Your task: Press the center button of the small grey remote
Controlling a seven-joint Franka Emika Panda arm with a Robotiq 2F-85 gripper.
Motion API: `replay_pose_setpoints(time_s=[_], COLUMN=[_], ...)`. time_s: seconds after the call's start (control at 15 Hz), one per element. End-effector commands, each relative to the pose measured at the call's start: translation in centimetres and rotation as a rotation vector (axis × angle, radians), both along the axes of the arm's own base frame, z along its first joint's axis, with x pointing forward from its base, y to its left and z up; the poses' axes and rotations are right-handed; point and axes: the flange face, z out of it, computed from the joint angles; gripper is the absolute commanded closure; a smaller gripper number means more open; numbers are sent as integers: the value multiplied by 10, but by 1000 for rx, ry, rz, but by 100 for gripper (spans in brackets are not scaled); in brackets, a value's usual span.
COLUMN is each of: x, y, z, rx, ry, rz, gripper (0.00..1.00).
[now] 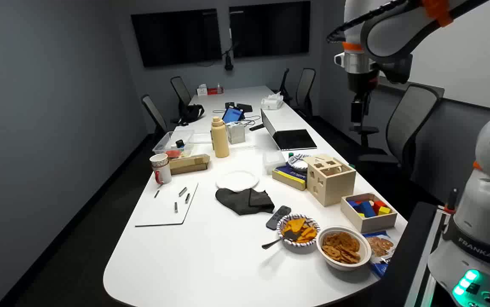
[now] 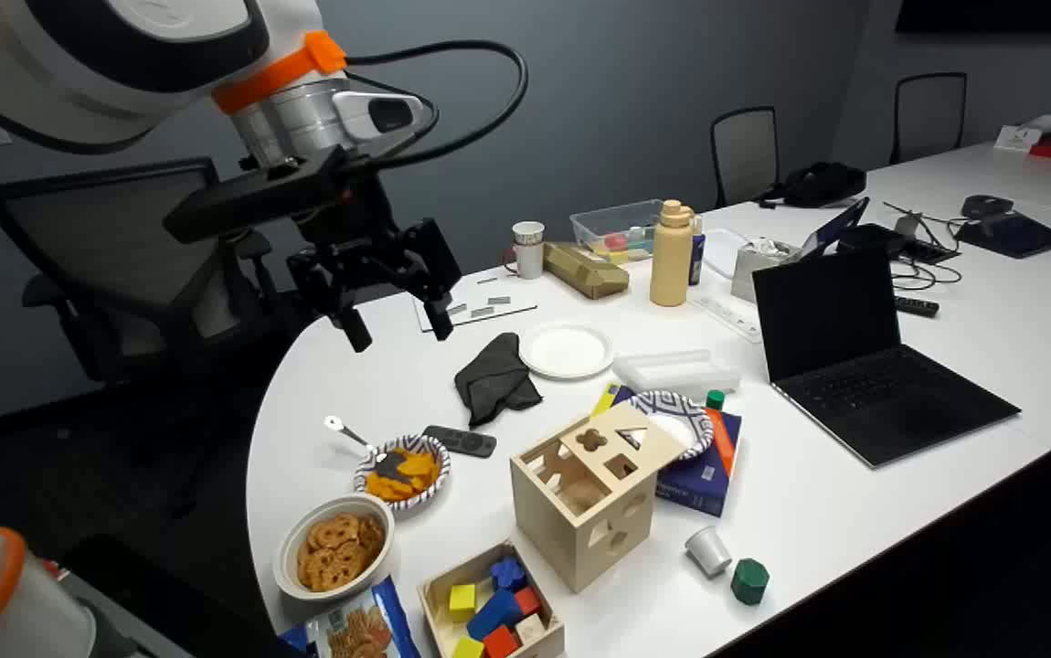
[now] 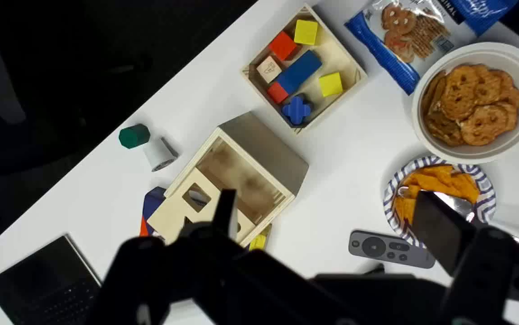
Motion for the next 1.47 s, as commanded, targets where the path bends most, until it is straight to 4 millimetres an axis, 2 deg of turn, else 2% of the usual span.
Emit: replay_pose_setpoints(time_s=[0.0, 0.4, 0.6, 0.93, 1.2, 1.4], x=[-1, -1, 34, 111, 162, 194], y=[0, 1, 14, 70, 102, 97], z=[-2, -6, -15, -50, -95, -142], rx=[2, 4, 48, 165, 205, 227], ry=[7, 20, -23, -176, -242, -261], rz=[0, 0, -79, -179, -231, -331], gripper=[0, 0, 0, 0, 0, 0])
